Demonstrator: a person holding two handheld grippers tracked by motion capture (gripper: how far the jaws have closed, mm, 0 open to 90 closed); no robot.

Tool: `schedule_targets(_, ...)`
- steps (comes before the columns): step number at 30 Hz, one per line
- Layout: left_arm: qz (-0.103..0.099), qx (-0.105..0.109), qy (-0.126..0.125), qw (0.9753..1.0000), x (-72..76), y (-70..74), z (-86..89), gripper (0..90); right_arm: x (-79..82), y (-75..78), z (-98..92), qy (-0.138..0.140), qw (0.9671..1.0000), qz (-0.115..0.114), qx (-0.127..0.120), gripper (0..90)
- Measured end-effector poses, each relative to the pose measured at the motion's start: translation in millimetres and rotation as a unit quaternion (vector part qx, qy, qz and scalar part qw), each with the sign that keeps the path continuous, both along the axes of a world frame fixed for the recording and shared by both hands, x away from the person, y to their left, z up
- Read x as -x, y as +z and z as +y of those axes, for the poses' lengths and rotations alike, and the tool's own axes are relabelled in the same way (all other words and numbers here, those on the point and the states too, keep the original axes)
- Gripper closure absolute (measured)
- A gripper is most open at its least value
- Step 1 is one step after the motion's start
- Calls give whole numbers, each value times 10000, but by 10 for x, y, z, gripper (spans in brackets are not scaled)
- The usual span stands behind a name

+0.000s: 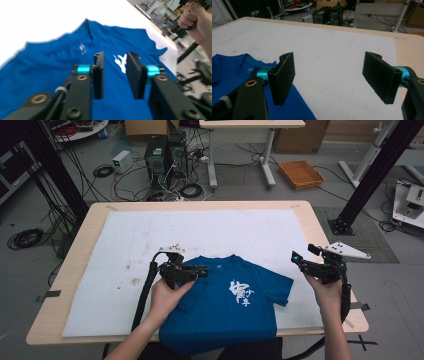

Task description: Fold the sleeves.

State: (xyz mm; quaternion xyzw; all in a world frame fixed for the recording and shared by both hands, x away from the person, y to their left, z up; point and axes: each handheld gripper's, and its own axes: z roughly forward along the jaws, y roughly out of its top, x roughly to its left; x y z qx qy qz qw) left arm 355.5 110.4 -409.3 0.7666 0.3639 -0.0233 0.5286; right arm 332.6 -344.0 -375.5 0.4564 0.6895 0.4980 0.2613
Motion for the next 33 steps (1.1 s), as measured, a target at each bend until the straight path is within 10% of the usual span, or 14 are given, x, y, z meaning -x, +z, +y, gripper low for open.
schedule_targets(4,-626,-47,162,9979,69,106,147,502,5,-32,-27,-24,9999,138,-48,258)
schedule_targets(9,-1345,-427,609,9881,185,204,592,443,27,-152,-56,-71,9982,570,-144,262)
schedule_targets(11,-1453,-460,774,9853,232,190,780,442,57,-229,-76,54,9970,766,-120,396)
schedule_targets(21,-1233,-354,1317,9830,316,-24,1440,442,42,-576,-105,122,9858,1670,106,644)
schedule_targets(29,-1161,-349,1294,9842,310,-44,1485,442,-15,-702,-62,21,9790,2010,351,697)
schedule_targets(33,-1125,-338,1230,9854,305,-43,1458,443,22,-682,-54,109,9800,1951,380,891)
